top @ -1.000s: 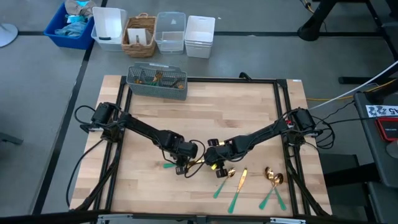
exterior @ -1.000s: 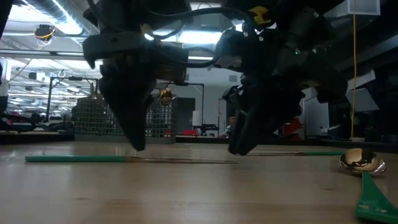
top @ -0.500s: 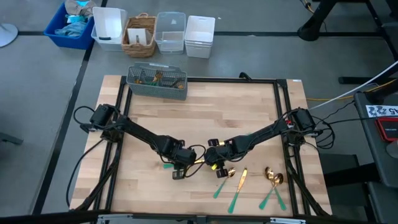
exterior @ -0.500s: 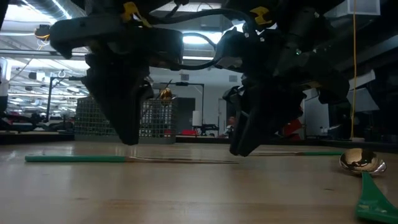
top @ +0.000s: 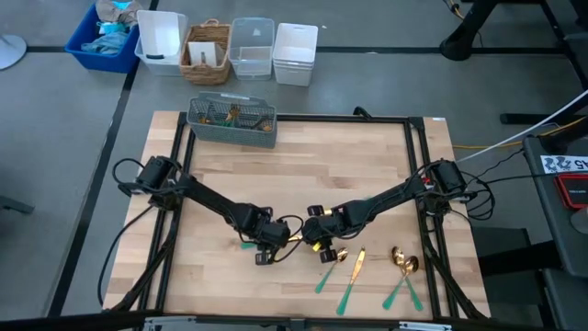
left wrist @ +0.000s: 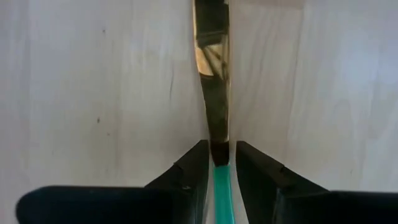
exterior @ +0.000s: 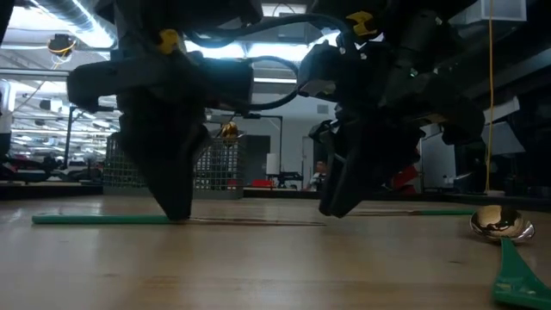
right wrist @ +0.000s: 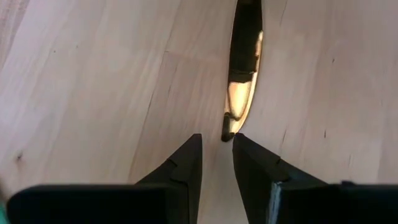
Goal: Sort silverware
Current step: Put the green knife into the gray silverware basket
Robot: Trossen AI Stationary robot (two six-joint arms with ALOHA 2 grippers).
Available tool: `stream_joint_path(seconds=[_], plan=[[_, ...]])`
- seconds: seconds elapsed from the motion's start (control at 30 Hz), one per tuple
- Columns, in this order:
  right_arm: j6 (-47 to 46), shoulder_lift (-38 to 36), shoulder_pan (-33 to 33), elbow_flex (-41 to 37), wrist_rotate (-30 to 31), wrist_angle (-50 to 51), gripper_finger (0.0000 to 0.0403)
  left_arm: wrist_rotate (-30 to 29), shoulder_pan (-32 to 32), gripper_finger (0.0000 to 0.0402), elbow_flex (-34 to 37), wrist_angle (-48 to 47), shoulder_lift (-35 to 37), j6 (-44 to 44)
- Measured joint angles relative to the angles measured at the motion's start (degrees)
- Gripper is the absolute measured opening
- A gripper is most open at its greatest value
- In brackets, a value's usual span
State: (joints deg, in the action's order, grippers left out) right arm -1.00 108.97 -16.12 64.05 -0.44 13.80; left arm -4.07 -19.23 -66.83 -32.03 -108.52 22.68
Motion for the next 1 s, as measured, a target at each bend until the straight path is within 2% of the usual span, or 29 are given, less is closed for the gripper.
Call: stream_joint_path(seconds=[0.3, 0.53, 0.83, 1.0], plan=[[0.0, -0.02, 0.0, 0.02, 0.25, -0.31, 0.0092, -1.59, -0.7, 0.0075, 0.63, 0.79, -2.4, -0.47], [0.0, -0.02, 0.02, 0.03, 0.21, -0.24, 0.0092, -2.74, -0.67, 0.0073, 1.42, 1.83, -3.07, 4.76], [0.99, -0.14, 0.02, 0.03, 0.22, -0.2, 0.0092, -2.78, -0.65, 0.0015, 1.51, 1.64, -3.04, 7.44], [1.53, -0.92, -0.04, 0.02, 3.34, 0.0, 0.0092, -2.65, -0.63, 0.0016, 1.53, 1.65, -3.04, 8.98]])
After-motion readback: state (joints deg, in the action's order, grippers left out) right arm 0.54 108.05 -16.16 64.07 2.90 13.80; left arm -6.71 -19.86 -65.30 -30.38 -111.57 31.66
